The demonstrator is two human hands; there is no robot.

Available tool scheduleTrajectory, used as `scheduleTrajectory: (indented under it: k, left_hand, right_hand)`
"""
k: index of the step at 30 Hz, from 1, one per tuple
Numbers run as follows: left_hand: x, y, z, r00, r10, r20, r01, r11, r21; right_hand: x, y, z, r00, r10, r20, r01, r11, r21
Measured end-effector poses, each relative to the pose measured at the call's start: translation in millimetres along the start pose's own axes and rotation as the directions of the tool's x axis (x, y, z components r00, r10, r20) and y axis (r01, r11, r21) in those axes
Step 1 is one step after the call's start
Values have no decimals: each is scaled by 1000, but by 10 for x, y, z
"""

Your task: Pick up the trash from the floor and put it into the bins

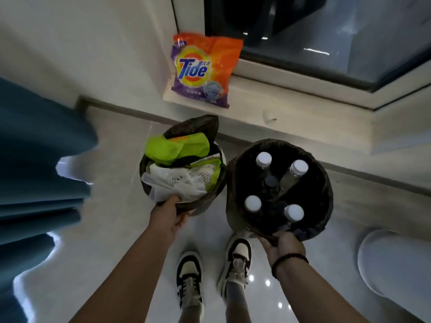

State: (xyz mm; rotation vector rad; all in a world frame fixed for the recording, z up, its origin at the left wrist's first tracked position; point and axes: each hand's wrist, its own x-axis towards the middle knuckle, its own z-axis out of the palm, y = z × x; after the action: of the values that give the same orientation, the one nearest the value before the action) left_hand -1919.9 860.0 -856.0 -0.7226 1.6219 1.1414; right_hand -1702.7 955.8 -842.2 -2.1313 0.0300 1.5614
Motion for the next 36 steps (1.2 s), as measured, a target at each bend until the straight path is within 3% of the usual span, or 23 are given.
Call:
scheduleTrajectory:
  k: [5,24,29,36]
  left_hand:
    - [450,-95,281,998,67,-14,-66,997,25]
    - [1270,-299,779,999,35,3,-35,998,-51]
    - [1228,-382,745,1000,-4,9,5,997,-71]
    - [1157,-485,677,996,-77,34,79,996,-43]
  right_hand:
    - [474,29,162,996,31,88,-38,996,77]
    - [1399,142,532,999,-4,44,-2,990,144]
    - [1374,167,531,998,-24,53,18,993,118]
    - [1322,270,421,997,-1,81,7,998,-65]
